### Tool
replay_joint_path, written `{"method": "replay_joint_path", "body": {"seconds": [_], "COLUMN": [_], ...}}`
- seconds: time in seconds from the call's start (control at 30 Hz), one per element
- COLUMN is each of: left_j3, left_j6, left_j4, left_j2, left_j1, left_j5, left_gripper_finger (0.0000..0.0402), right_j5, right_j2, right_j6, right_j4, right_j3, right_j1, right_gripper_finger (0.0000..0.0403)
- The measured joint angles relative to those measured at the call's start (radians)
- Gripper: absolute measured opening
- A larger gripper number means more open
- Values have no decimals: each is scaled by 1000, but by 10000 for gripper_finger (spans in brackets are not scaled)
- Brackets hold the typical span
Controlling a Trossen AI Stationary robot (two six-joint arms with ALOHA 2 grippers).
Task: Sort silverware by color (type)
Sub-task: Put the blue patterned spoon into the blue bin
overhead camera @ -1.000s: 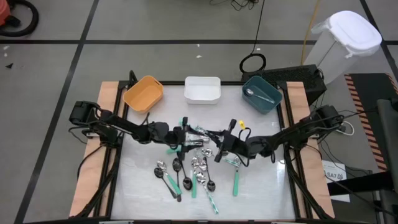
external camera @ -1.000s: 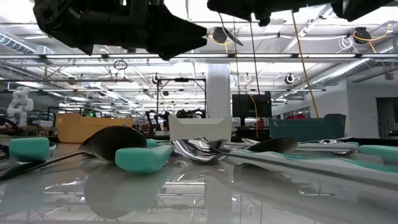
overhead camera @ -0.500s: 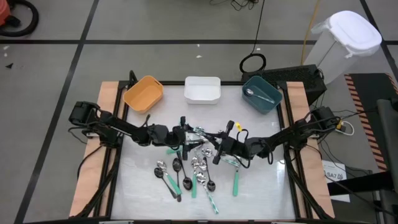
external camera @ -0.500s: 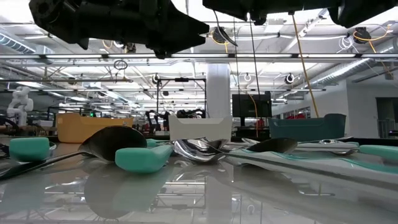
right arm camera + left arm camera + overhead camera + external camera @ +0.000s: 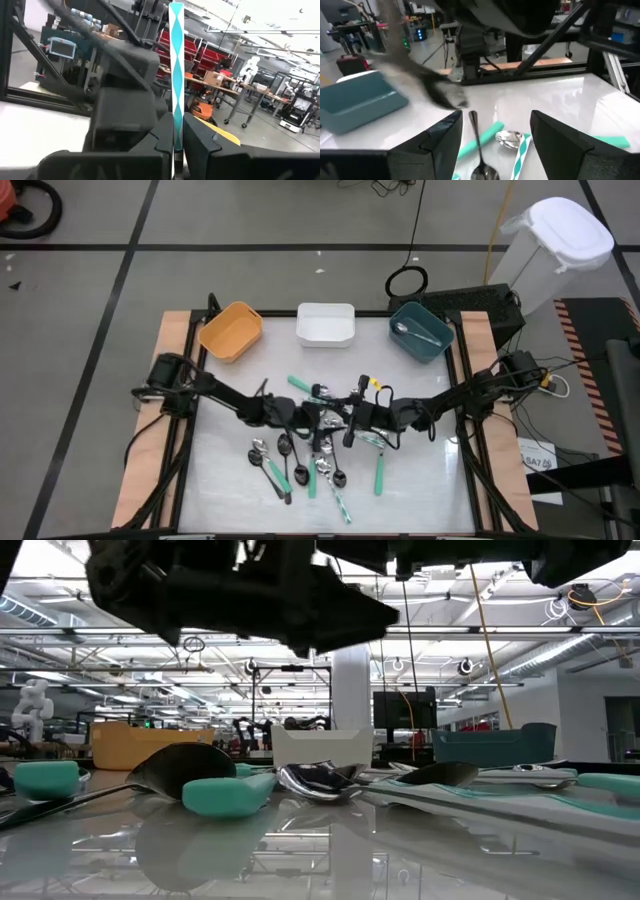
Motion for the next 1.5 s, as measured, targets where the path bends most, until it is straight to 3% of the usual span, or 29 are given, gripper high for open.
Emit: {"method": "replay_joint_path", "body": {"seconds": [0.23,0.53,0.67,1.23,1.33,1.5], "left_j3": [25,21,21,21,21,21], "left_j6": [25,28,23,-67,-71,-67], "left_j4": [3,6,37,144,133,114], "left_j2": [33,-32,-40,-40,-41,-41], "left_j1": [-15,-15,-23,-22,-22,-15], "left_j5": [-99,-29,3,-68,-68,-69], "left_gripper_finger": [234,234,234,233,214,142], "right_j5": [6,8,88,106,106,109], "right_j2": [-15,-74,-73,-73,-73,-73], "right_j6": [-5,-8,-8,-1,-1,-4], "right_j4": [-25,-40,-52,-76,-74,-78], "right_j3": [0,0,0,0,0,-2], "right_j1": [31,98,106,108,108,108], "right_gripper_finger": [20,20,20,20,20,20]}}
